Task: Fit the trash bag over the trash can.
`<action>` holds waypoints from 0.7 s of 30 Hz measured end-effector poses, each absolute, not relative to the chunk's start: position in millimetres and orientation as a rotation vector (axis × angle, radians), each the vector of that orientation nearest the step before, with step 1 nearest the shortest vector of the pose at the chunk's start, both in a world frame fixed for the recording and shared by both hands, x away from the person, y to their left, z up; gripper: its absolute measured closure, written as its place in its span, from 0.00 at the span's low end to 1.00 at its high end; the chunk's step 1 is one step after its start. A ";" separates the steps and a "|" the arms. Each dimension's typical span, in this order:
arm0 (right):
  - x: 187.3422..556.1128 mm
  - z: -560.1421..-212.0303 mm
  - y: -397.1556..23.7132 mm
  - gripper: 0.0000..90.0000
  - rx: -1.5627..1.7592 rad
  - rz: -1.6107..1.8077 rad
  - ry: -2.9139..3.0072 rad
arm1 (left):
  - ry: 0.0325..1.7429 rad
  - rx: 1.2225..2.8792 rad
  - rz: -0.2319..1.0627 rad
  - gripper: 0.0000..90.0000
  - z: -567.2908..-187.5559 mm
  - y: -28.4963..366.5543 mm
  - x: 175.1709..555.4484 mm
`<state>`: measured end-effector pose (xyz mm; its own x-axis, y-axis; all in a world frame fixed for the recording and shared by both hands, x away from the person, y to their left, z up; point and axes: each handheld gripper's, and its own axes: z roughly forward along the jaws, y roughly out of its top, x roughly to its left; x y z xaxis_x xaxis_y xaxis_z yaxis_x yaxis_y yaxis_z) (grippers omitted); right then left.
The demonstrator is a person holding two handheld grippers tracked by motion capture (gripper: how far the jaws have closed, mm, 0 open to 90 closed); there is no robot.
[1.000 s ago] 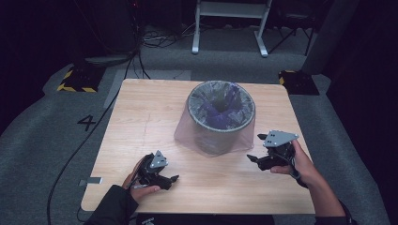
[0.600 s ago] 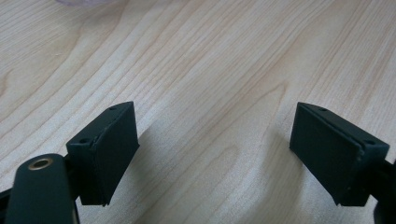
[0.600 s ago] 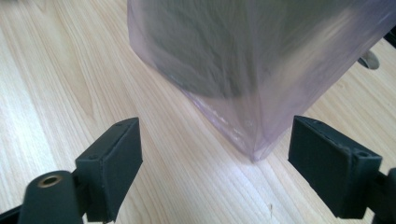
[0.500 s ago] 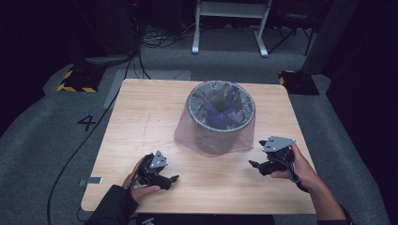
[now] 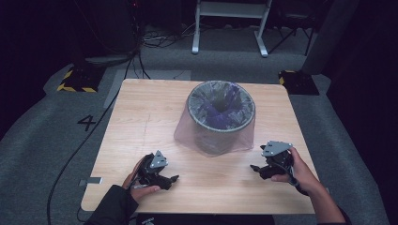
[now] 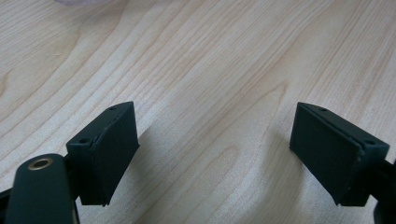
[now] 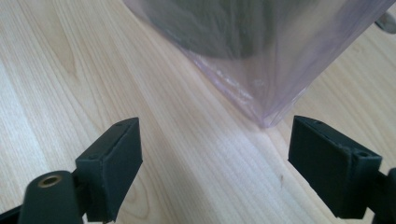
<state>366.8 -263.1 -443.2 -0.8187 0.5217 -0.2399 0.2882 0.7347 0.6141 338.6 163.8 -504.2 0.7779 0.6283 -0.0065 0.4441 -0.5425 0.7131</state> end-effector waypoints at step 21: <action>356.9 -472.7 -281.5 0.19 0.673 0.723 2.561 | 0.793 2.235 0.324 0.16 -504.2 163.8 338.6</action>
